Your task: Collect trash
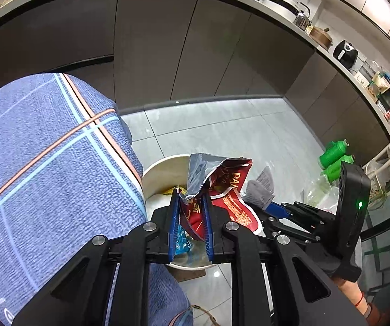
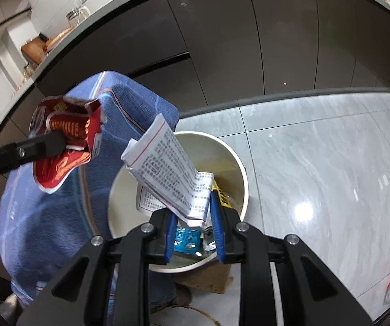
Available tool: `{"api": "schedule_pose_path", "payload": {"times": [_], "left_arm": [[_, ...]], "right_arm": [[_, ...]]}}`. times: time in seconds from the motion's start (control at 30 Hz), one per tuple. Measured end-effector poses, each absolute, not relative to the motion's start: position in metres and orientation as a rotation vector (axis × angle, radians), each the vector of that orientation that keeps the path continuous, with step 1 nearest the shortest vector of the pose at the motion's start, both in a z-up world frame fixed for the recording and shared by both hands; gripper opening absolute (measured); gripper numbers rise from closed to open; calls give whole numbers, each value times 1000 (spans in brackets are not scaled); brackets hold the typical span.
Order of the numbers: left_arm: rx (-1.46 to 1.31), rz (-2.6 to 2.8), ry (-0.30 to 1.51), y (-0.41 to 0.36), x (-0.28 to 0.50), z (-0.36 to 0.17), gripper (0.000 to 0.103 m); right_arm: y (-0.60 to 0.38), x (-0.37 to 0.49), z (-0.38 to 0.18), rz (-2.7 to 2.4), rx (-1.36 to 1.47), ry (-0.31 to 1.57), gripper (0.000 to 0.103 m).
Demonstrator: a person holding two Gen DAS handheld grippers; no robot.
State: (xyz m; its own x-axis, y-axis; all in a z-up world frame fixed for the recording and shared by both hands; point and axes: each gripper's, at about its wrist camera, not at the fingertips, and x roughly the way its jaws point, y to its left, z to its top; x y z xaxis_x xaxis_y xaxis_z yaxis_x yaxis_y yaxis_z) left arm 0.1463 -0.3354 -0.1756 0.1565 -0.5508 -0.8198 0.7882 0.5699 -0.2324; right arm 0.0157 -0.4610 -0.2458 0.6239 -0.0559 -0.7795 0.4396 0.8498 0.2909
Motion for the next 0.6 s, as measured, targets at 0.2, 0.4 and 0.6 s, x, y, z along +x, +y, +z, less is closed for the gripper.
{"api": "schedule_pose_path", "payload": {"times": [0.2, 0.4, 0.6], "left_arm": [[310, -955, 1037, -356, 146, -189, 20], [293, -942, 979, -366, 143, -183, 45], [266, -934, 931, -362, 144, -170, 66]], "right_arm": [[-459, 24, -263, -287, 432, 876, 29], [-460, 20, -264, -283, 377, 853, 49], [-456, 15, -257, -278, 320, 818, 76]]}}
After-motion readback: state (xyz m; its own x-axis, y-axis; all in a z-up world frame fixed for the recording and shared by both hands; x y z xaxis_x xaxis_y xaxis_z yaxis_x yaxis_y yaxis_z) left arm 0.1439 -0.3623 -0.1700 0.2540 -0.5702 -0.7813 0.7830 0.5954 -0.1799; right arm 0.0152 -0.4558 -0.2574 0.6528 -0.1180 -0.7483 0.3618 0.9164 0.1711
